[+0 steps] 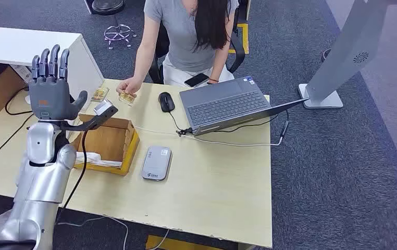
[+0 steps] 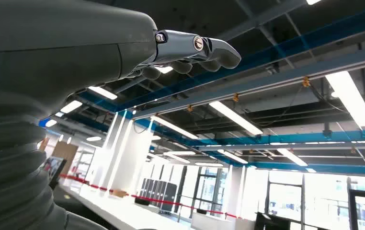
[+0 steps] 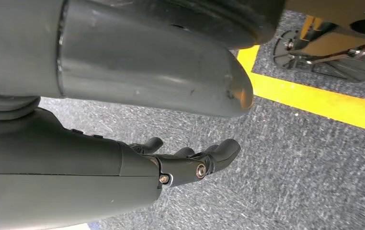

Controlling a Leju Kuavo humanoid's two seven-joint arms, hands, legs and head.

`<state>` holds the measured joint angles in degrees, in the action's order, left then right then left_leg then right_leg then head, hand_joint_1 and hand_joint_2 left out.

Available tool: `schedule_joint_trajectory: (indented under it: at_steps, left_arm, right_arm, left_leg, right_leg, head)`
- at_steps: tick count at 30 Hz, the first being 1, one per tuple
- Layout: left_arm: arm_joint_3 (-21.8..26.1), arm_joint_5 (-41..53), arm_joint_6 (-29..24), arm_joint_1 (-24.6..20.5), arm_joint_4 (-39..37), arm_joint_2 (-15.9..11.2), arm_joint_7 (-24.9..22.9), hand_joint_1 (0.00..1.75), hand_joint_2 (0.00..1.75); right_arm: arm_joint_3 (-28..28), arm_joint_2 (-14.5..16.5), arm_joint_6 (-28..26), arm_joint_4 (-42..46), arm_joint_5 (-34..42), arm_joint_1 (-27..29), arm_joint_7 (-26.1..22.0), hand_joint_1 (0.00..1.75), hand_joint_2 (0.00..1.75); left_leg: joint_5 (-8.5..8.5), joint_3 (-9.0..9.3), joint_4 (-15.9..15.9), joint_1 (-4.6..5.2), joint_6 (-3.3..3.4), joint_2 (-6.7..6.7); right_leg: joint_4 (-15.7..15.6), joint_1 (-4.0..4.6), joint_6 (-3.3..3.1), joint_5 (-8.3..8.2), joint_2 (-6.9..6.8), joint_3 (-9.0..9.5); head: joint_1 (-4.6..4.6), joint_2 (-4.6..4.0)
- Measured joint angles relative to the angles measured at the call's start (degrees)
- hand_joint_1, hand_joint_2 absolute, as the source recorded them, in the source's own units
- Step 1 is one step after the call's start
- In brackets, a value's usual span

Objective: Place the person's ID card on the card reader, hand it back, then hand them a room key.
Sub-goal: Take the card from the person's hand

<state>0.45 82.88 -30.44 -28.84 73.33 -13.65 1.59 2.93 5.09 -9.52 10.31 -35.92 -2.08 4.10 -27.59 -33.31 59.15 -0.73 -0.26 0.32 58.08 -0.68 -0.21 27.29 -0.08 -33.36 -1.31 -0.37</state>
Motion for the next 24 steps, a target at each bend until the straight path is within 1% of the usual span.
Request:
schedule_joint_trajectory:
  at_steps: [4,7,12,21,24]
  left_arm:
    - [-2.1,0.2,0.1,-2.7,-4.4,-1.5,-0.7,0.0,1.75]
    - [-3.4,0.2,0.3,-3.8,-6.7,-2.5,-1.1,0.0,1.75]
    - [-4.5,0.2,0.4,-4.4,-8.5,-3.4,-1.3,0.0,1.75]
    - [-5.1,-0.3,0.5,-4.4,-10.0,-3.9,-1.9,0.0,1.75]
    - [-5.2,-0.5,0.4,-4.3,-10.3,-4.0,-2.0,1.31,1.75]
  right_arm:
    - [-0.2,0.0,0.2,0.0,-0.2,0.1,0.3,0.0,0.0]
    - [-0.5,-0.1,0.4,-0.1,-0.3,0.1,0.3,0.0,0.0]
    - [-0.7,-0.2,0.5,-0.1,-0.3,0.1,0.3,0.0,0.0]
    - [-1.0,-0.3,0.5,-0.1,-0.8,0.2,0.1,0.0,0.0]
    - [-1.0,-0.3,0.5,-0.1,-0.8,0.2,-0.2,0.0,0.0]
  left_leg:
    - [-0.07,-0.03,0.0,0.03,0.04,0.06]
    - [-0.14,-0.1,0.0,0.03,0.1,0.07]
    - [-0.16,-0.15,0.0,0.02,0.11,0.07]
    - [-0.16,-0.16,0.0,0.01,0.1,0.07]
    - [-0.16,-0.17,0.0,0.01,0.1,0.06]
  right_leg:
    - [0.0,0.0,0.01,0.01,0.08,-0.05]
    - [-0.1,-0.01,0.03,0.03,0.1,-0.12]
    - [-0.1,-0.02,0.06,0.05,0.1,-0.16]
    - [-0.1,-0.01,0.06,0.05,0.09,-0.16]
    - [-0.1,-0.01,0.06,0.05,0.09,-0.16]
  head:
    - [0.01,0.0]
    - [0.01,0.0]
    - [-0.01,0.0]
    - [0.0,0.0]
    - [0.0,0.0]
